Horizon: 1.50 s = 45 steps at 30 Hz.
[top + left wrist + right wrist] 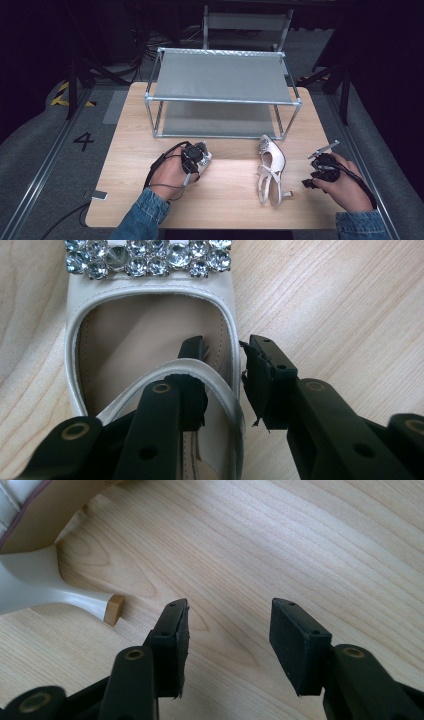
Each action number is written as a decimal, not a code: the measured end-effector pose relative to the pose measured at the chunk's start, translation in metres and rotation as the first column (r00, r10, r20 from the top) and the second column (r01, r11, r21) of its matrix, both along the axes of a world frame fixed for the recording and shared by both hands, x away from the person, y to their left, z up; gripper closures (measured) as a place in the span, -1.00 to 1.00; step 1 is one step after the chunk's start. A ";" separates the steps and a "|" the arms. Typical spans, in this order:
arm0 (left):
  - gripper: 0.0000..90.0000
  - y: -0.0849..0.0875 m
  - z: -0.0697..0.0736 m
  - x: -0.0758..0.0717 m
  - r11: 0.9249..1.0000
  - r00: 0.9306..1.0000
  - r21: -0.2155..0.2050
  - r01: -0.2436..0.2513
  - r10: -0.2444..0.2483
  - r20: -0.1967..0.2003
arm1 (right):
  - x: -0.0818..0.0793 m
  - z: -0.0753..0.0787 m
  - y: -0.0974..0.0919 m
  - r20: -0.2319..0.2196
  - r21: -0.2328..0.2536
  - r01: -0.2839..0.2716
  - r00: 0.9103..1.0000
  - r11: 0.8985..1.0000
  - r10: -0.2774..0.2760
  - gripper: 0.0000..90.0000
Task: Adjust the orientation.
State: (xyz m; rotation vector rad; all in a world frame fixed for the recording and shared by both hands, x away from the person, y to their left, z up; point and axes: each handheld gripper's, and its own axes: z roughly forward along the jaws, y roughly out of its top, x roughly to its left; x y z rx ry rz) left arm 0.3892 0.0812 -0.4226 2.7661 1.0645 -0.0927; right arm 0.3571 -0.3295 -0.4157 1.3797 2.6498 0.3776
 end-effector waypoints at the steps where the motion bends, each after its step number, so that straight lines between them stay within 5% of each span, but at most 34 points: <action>1: 0.54 0.000 0.000 0.000 1.000 1.000 0.001 -0.001 0.001 0.002 | 0.000 0.000 0.000 -0.001 0.003 -0.001 1.000 1.000 0.001 0.13; 7: 0.93 0.002 -0.002 -0.001 1.000 1.000 -0.018 0.000 0.000 0.004 | 0.001 -0.001 0.002 -0.003 0.004 -0.005 1.000 1.000 0.005 0.13; 12: 0.95 -0.004 0.000 -0.003 1.000 0.999 0.016 0.021 -0.022 0.030 | 0.000 -0.001 0.001 -0.002 0.006 -0.004 1.000 1.000 0.004 0.13; 17: 0.95 -0.009 0.010 -0.003 0.999 0.998 -0.031 0.031 -0.030 0.047 | 0.000 -0.001 -0.002 -0.003 0.012 0.002 1.000 1.000 -0.002 0.13; 21: 0.95 -0.012 0.016 0.000 0.999 0.997 -0.027 0.025 -0.023 0.078 | -0.002 -0.001 -0.004 -0.004 0.010 0.011 1.000 1.000 -0.011 0.13; 45: 0.95 -0.028 0.035 0.076 0.996 0.989 -0.086 -0.038 0.050 0.140 | -0.012 -0.009 -0.031 -0.021 0.019 0.071 0.997 0.997 -0.071 0.14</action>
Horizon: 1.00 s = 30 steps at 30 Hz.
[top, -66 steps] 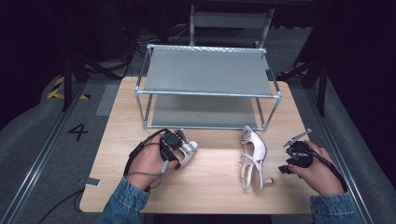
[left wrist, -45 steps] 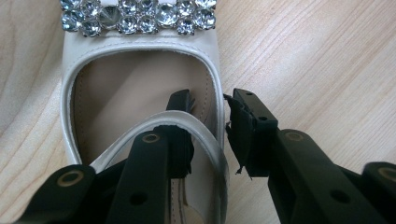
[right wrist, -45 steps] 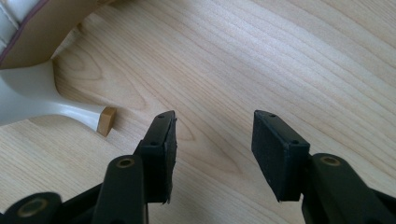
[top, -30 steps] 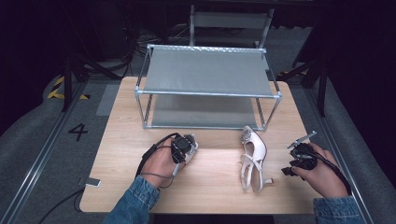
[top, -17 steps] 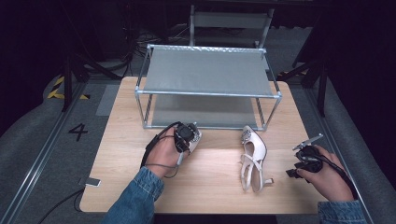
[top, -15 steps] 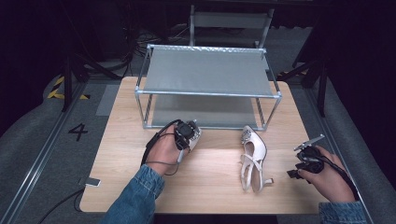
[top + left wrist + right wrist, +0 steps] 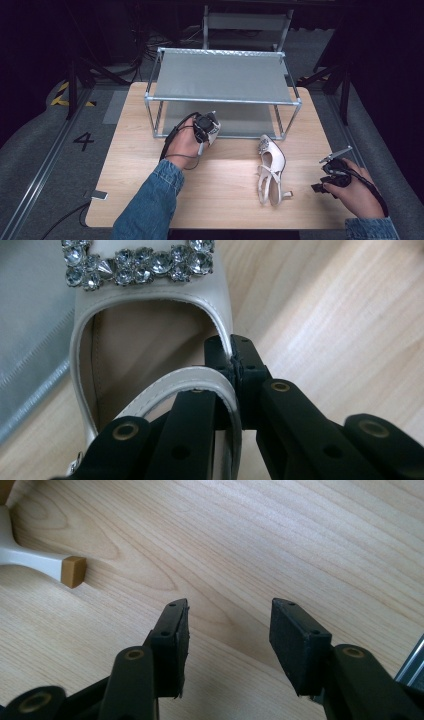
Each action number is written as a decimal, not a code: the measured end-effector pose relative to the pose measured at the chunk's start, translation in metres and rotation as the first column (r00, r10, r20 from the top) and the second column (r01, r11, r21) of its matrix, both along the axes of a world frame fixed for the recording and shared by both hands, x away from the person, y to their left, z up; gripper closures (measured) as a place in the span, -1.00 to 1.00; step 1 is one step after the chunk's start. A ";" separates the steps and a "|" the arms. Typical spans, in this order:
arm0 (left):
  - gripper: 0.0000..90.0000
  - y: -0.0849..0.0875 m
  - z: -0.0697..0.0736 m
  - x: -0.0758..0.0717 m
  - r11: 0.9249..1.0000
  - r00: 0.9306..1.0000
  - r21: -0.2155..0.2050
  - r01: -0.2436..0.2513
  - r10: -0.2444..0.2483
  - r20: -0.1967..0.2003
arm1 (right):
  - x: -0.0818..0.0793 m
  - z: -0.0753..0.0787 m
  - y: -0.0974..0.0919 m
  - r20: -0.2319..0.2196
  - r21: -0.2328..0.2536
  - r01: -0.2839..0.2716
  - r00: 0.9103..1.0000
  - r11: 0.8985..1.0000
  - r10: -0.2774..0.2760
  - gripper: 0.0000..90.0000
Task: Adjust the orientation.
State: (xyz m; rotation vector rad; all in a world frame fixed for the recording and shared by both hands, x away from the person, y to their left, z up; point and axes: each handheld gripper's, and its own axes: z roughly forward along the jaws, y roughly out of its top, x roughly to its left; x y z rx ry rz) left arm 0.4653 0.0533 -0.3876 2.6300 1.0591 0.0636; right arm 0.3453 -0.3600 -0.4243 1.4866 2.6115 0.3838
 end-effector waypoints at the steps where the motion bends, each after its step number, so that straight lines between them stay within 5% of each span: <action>1: 0.95 -0.001 -0.001 0.003 1.000 1.000 -0.004 -0.007 0.007 0.006 | 0.000 -0.001 -0.001 0.000 -0.004 -0.002 1.000 1.000 0.002 0.14; 14: 0.95 -0.008 -0.005 0.034 0.999 0.998 -0.010 -0.049 0.050 0.037 | 0.001 -0.007 -0.006 -0.017 0.001 0.002 1.000 1.000 -0.002 0.14; 17: 0.95 -0.007 -0.008 0.041 1.000 0.998 0.017 0.001 -0.002 0.063 | 0.001 -0.008 -0.005 -0.016 0.003 0.001 1.000 1.000 0.000 0.14; 19: 0.95 -0.010 -0.011 0.039 0.999 0.998 -0.002 -0.045 0.045 0.051 | 0.001 -0.008 -0.005 -0.021 0.003 0.003 1.000 1.000 -0.003 0.14; 25: 0.95 -0.010 -0.018 0.049 1.000 0.995 0.014 0.008 -0.010 0.095 | 0.001 -0.009 -0.004 -0.023 0.009 0.003 1.000 1.000 -0.003 0.14; 27: 0.95 -0.013 -0.020 0.047 0.999 0.995 0.003 -0.048 0.047 0.092 | 0.001 -0.010 -0.004 -0.023 0.004 -0.001 1.000 1.000 0.001 0.14; 28: 0.95 -0.012 -0.021 0.050 1.000 0.993 0.014 -0.021 0.019 0.116 | 0.001 -0.010 -0.004 -0.027 0.004 -0.001 1.000 1.000 0.001 0.14; 29: 0.95 -0.014 -0.023 0.047 0.997 0.992 -0.001 -0.082 0.082 0.096 | 0.001 -0.010 -0.003 -0.032 0.004 -0.003 0.999 1.000 0.003 0.14; 30: 0.94 -0.014 -0.024 0.049 0.998 0.992 0.011 -0.066 0.064 0.105 | 0.001 -0.011 -0.003 -0.030 0.001 -0.005 1.000 1.000 0.005 0.15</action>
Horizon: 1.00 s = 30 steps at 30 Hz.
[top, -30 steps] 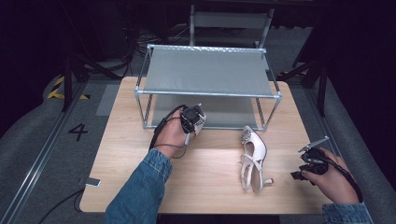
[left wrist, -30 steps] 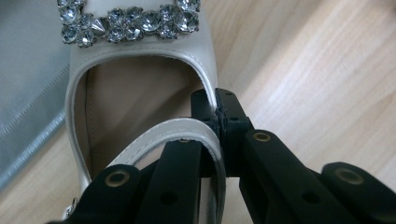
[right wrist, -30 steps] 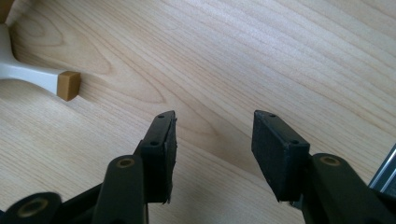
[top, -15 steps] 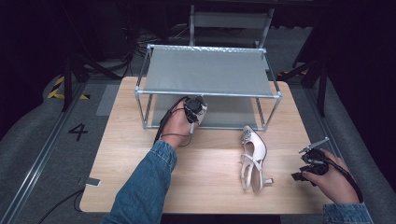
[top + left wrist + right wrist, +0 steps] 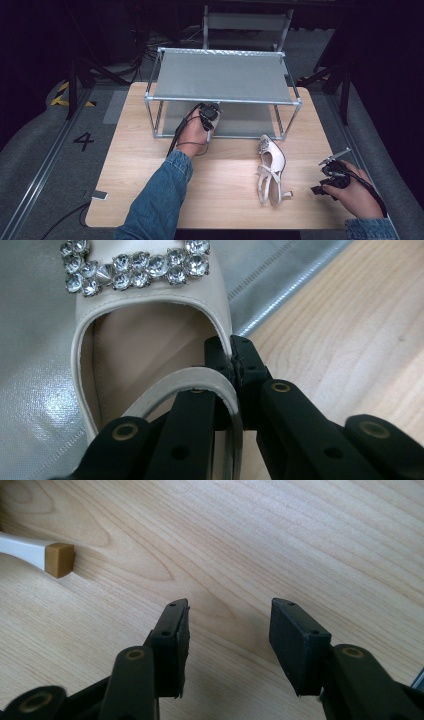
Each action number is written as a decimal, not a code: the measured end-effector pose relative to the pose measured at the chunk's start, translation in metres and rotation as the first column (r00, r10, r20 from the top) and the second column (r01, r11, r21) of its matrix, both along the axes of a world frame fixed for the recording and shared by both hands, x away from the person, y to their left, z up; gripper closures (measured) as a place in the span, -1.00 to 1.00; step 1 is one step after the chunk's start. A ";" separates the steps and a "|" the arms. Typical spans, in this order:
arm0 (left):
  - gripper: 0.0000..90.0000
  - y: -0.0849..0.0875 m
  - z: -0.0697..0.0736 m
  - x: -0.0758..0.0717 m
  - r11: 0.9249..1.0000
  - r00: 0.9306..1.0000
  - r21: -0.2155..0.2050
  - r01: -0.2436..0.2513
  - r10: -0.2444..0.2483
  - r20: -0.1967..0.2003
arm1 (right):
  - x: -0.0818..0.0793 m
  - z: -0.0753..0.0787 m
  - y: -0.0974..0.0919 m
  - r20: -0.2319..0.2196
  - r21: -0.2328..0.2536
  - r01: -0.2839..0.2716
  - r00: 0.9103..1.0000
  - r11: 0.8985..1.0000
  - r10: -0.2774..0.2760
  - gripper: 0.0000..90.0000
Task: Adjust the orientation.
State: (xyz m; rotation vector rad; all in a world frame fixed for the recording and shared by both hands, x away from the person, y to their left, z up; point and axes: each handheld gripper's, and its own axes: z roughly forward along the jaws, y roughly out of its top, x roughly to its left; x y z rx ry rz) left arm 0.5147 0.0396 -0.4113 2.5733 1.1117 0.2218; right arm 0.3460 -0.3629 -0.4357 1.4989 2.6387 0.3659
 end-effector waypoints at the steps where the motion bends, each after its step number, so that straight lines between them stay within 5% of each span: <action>1: 0.94 0.000 0.000 0.000 1.000 1.000 0.000 0.000 0.000 0.000 | 0.000 0.000 0.000 0.000 0.000 0.000 1.000 1.000 0.000 0.15; 3: 0.93 -0.001 -0.003 0.001 1.000 0.999 -0.013 -0.019 0.019 -0.029 | 0.000 -0.001 0.001 -0.002 0.002 -0.001 1.000 1.000 0.001 0.15; 4: 0.90 0.007 -0.001 0.017 0.979 0.981 0.069 0.194 -0.195 0.018 | 0.000 -0.001 0.002 -0.002 0.002 -0.004 1.000 1.000 0.004 0.15; 5: 0.84 0.006 0.001 0.012 0.987 0.991 0.094 0.127 -0.130 0.025 | 0.000 -0.001 0.002 -0.006 0.002 -0.009 1.000 1.000 0.009 0.14; 6: 0.64 0.004 0.000 0.007 0.995 0.998 0.076 0.063 -0.066 0.026 | 0.000 -0.001 0.002 -0.004 -0.002 -0.013 1.000 1.000 0.013 0.14; 8: 0.47 0.004 -0.001 0.004 0.999 1.000 0.046 0.021 -0.022 0.018 | 0.000 -0.001 0.003 -0.004 -0.003 -0.013 1.000 1.000 0.013 0.14; 9: 0.31 0.006 0.000 0.005 0.998 0.999 0.051 0.047 -0.048 0.016 | 0.000 -0.001 0.003 -0.009 -0.004 -0.010 1.000 1.000 0.010 0.14; 10: 0.18 0.006 0.003 -0.004 0.999 0.999 0.031 -0.032 0.032 0.022 | 0.000 -0.001 0.004 -0.007 -0.003 -0.017 1.000 1.000 0.017 0.13; 13: 0.07 0.010 0.007 -0.005 0.999 0.999 0.039 0.008 -0.010 0.050 | 0.000 0.000 0.006 -0.007 -0.003 -0.018 1.000 1.000 0.018 0.13; 14: 0.07 0.009 0.008 -0.012 0.999 0.998 -0.007 -0.051 0.051 0.041 | 0.000 0.000 0.006 -0.007 -0.003 -0.022 1.000 1.000 0.022 0.13; 15: 0.04 0.012 0.011 -0.014 1.000 0.998 -0.002 -0.019 0.019 0.052 | 0.000 -0.001 0.007 0.001 -0.006 -0.021 1.000 1.000 0.021 0.13; 18: -0.04 0.016 0.015 -0.026 0.996 0.997 -0.059 -0.073 0.075 0.035 | 0.001 0.000 0.010 -0.005 -0.011 -0.030 1.000 1.000 0.030 0.12; 30: -0.13 0.035 0.024 -0.044 0.989 0.995 -0.116 -0.095 0.098 0.024 | 0.010 0.000 0.024 -0.001 -0.015 -0.065 0.998 0.998 0.065 0.11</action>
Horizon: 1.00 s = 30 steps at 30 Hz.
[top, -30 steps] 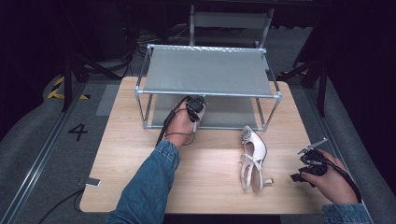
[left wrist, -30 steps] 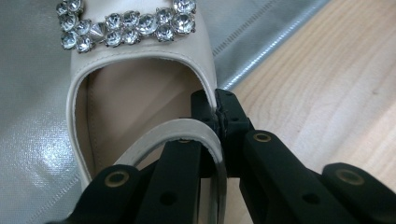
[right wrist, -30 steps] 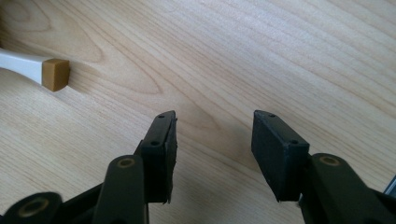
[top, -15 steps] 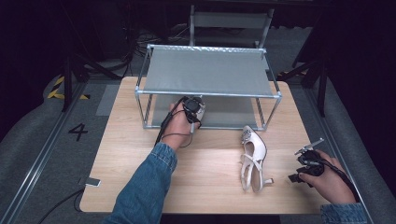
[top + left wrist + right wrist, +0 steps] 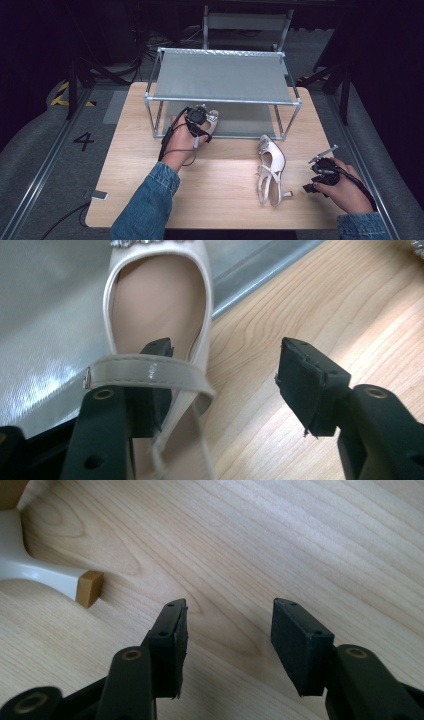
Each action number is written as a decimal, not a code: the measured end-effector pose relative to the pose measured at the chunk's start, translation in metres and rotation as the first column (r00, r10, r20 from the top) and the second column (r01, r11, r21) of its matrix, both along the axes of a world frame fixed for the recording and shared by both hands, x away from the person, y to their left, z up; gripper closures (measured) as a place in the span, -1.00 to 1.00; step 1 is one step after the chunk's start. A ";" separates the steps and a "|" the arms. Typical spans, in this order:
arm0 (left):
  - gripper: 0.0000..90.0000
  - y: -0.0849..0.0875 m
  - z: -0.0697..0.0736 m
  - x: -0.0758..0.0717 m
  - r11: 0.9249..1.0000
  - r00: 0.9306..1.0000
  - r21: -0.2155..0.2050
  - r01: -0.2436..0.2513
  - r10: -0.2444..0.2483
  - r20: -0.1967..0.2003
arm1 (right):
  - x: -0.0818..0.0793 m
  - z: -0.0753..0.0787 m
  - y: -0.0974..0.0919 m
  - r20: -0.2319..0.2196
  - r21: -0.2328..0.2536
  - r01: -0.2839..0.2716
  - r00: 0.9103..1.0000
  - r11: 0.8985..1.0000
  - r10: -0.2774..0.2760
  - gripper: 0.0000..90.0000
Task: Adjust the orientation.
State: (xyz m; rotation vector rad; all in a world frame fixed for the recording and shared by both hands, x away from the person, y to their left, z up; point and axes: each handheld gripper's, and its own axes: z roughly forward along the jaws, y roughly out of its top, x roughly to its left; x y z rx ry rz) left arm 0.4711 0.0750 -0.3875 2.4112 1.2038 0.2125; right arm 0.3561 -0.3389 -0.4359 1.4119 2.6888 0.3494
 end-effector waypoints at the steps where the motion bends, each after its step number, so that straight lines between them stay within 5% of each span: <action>1: -0.16 0.002 -0.001 0.001 1.000 1.000 -0.004 -0.005 0.005 0.004 | 0.001 0.000 0.001 0.000 -0.001 -0.004 1.000 1.000 0.004 0.11; 5: -0.28 0.003 -0.004 0.005 0.999 1.000 -0.030 -0.020 0.020 -0.006 | 0.004 0.002 0.006 0.003 0.003 -0.015 1.000 1.000 0.015 0.10; 7: -0.28 0.003 -0.005 0.007 0.999 0.999 0.018 -0.033 0.033 -0.025 | 0.005 0.002 0.007 0.009 0.000 -0.022 1.000 1.000 0.022 0.10; 10: -0.27 0.006 -0.006 0.004 1.000 0.998 0.003 -0.019 0.019 -0.052 | 0.005 0.003 0.009 0.015 0.006 -0.025 1.000 1.000 0.025 0.09; 12: -0.28 0.008 -0.003 0.001 1.000 0.999 0.020 -0.010 0.011 -0.039 | 0.006 0.003 0.008 0.014 0.006 -0.025 1.000 1.000 0.025 0.09; 19: -0.29 0.009 0.017 -0.017 0.999 0.998 -0.038 0.025 -0.022 0.061 | 0.005 0.004 0.009 0.015 0.003 -0.030 0.999 1.000 0.030 0.08; 30: -0.37 0.036 0.037 -0.055 1.000 0.998 0.000 0.031 -0.031 0.056 | 0.006 0.003 0.011 0.011 0.007 -0.028 1.000 1.000 0.028 0.08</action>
